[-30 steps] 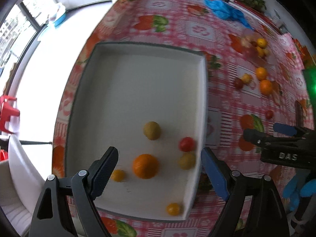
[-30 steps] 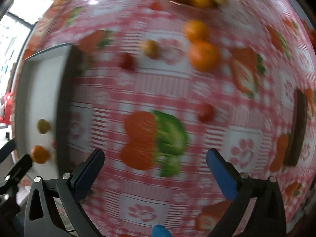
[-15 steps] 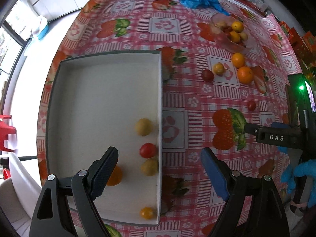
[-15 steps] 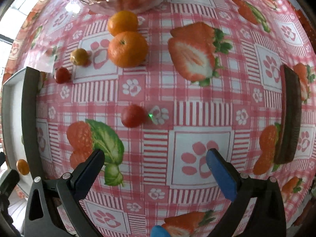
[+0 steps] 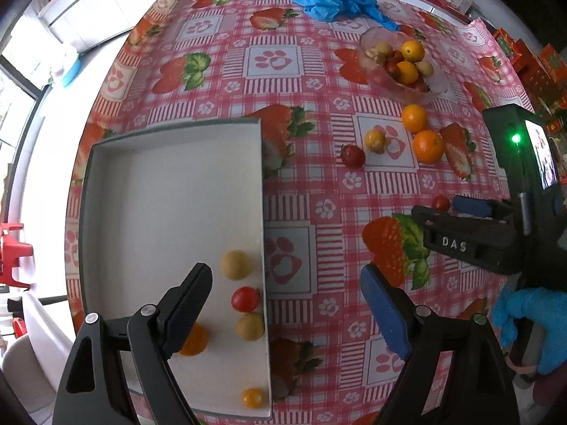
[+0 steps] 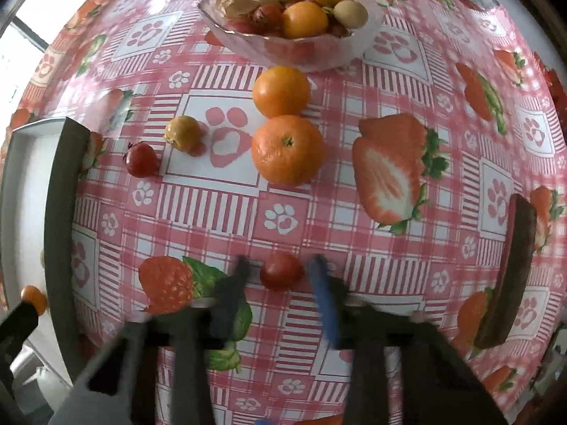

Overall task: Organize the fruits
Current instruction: 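Grasp a red cherry tomato with the right tool while the left tool grasps another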

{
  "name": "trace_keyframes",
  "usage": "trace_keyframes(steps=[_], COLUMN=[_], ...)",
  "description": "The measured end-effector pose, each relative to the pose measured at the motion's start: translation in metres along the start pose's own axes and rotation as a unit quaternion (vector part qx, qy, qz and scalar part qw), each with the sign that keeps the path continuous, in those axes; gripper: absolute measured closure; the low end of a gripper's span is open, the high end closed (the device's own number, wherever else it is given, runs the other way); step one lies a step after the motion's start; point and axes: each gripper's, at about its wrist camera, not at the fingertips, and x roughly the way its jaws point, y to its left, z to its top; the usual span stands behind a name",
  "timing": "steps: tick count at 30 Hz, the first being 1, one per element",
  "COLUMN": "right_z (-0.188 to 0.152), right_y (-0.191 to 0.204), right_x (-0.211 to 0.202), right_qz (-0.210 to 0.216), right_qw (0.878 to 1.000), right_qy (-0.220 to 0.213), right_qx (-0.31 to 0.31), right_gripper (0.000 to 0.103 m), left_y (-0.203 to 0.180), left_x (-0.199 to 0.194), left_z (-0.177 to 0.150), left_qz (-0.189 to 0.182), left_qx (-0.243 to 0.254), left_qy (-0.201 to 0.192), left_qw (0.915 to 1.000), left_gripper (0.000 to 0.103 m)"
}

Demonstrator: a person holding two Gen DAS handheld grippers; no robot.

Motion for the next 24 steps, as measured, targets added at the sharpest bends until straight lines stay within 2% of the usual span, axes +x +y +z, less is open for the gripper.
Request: trace_keyframes(steps=[3, 6, 11, 15, 24], right_z=[-0.001, -0.013, -0.031, -0.056, -0.113], right_y=[-0.003, -0.024, -0.054, -0.081, -0.104], right_x=[0.0, -0.006, -0.018, -0.026, -0.049], right_qz=[0.019, 0.052, 0.075, 0.089, 0.112], right_qw=[1.0, 0.998, 0.995, 0.993, 0.988], right_qy=[0.004, 0.004, 0.004, 0.002, 0.004], right_qx=[0.012, 0.034, 0.064, 0.081, 0.111], right_gripper=[0.079, 0.079, 0.079, 0.079, 0.079], left_y=[-0.008, -0.019, -0.038, -0.05, -0.058], left_x=[0.002, 0.004, 0.016, 0.032, 0.072], left_z=[0.008, 0.019, 0.038, 0.054, 0.082], left_qz=[0.0, -0.001, -0.008, -0.004, 0.021], left_qx=[0.007, 0.018, 0.029, 0.032, 0.025], left_qy=[-0.004, -0.009, -0.013, -0.011, -0.001], left_qw=[1.0, 0.9998, 0.9994, 0.9994, 0.9995], left_gripper=[0.016, 0.016, 0.016, 0.016, 0.019])
